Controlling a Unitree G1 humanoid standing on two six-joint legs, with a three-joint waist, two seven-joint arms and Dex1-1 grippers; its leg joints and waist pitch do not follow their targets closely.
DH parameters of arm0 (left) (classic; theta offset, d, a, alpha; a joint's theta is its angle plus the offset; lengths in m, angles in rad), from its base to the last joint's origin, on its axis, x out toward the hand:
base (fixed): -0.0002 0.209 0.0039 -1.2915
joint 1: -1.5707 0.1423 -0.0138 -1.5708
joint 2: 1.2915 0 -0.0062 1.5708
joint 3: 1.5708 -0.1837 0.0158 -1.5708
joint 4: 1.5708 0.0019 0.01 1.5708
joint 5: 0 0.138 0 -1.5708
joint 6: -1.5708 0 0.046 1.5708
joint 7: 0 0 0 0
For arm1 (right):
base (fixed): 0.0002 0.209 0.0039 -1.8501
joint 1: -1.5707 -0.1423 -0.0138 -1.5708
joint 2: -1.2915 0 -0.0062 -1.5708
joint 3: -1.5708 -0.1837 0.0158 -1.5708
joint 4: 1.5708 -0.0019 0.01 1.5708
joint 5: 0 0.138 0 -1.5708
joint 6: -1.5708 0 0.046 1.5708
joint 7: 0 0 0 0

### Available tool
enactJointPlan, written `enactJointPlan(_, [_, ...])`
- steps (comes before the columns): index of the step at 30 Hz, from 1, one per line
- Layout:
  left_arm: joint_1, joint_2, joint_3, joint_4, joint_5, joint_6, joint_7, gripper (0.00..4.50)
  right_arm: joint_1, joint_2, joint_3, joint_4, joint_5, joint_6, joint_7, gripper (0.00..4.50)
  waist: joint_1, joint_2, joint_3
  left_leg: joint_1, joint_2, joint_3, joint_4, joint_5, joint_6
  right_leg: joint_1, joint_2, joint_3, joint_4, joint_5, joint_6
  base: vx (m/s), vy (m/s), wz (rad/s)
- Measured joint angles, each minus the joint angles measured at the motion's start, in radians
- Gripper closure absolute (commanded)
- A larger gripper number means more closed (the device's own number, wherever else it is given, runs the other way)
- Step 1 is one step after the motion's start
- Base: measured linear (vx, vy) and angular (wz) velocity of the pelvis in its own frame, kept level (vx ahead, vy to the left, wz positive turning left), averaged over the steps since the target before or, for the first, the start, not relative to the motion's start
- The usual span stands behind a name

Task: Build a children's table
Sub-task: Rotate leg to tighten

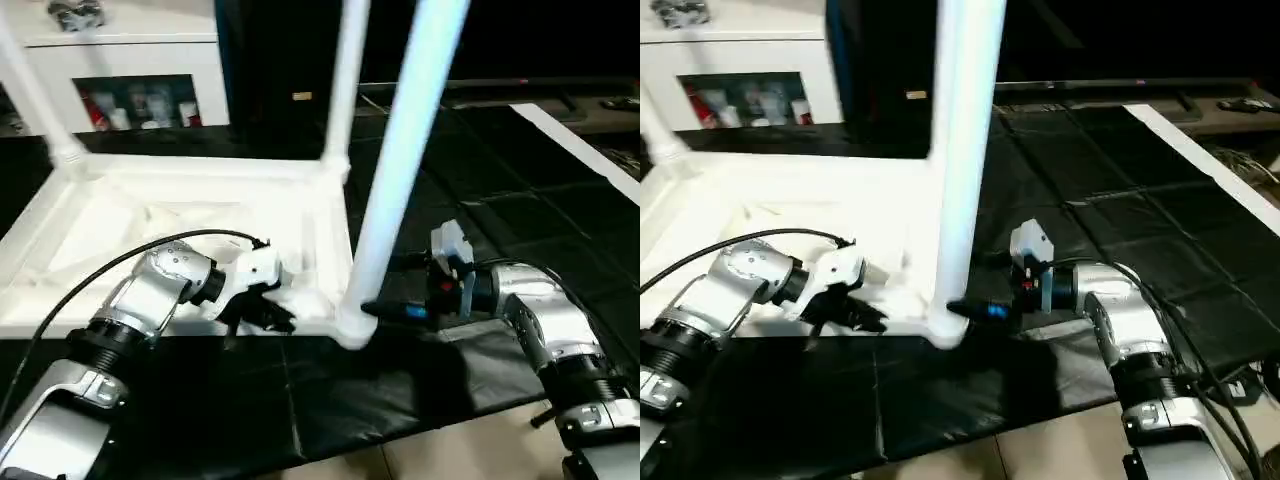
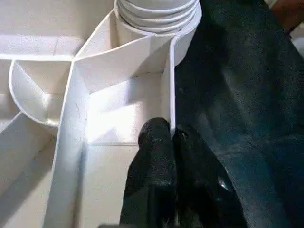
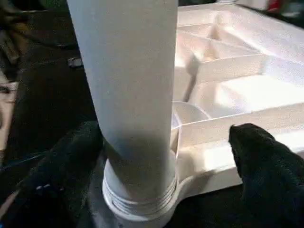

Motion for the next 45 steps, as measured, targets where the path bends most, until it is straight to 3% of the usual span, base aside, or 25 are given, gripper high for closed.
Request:
enactJointPlan(10, [0.005,0.024,-0.028,-0.022,0.001,-0.042,-0.043,4.50,-0.013,0.004,0.061,0.021,-0.001,-0.004,0.081,1.43,0.008,-0.003,0.000,0.000,0.000,0.000,0.001,0.000,0.000,0.000,0.000,0.000,0.000,0.000,0.000,0.000,0.000,0.00])
enactJointPlan(20, [0.005,0.020,-0.029,-0.023,0.001,-0.043,-0.043,4.50,-0.014,0.018,0.068,0.033,0.000,0.007,0.115,2.12,0.008,-0.004,0.000,0.000,0.000,0.000,0.001,0.000,0.000,0.000,0.000,0.000,0.001,0.000,0.000,0.000,0.000,0.00])
enactJointPlan(22, [0.005,0.022,-0.031,-0.023,0.001,-0.045,-0.044,4.50,-0.014,0.018,0.068,0.033,0.001,0.011,0.117,2.43,0.008,-0.004,0.000,0.000,0.000,0.000,0.001,0.000,0.000,0.000,0.000,0.000,0.001,0.000,0.000,0.000,0.000,0.00])
enactJointPlan(32, [0.005,0.015,-0.028,-0.023,0.000,-0.034,-0.041,4.50,-0.007,0.020,0.064,0.028,0.009,0.038,0.113,2.59,0.009,-0.005,-0.001,0.000,0.000,0.000,0.001,0.000,0.000,0.000,0.000,0.000,0.001,0.000,0.000,0.000,0.000,0.00])
enactJointPlan(37, [0.003,-0.017,0.000,-0.017,0.005,0.060,0.039,4.50,0.038,0.054,0.012,0.005,0.025,0.072,-0.003,2.59,0.008,-0.004,-0.001,0.002,0.000,0.000,0.002,0.000,0.000,0.002,-0.001,0.000,0.002,0.001,-0.001,0.000,0.000,0.00])
enactJointPlan(45, [-0.036,-0.160,0.057,0.028,0.033,0.242,0.308,4.50,0.084,0.161,-0.107,-0.014,-0.005,0.061,-0.404,2.59,-0.024,-0.004,-0.002,0.002,-0.001,0.000,0.003,0.000,0.000,0.005,0.000,0.000,0.001,-0.001,0.002,0.000,0.000,0.00])
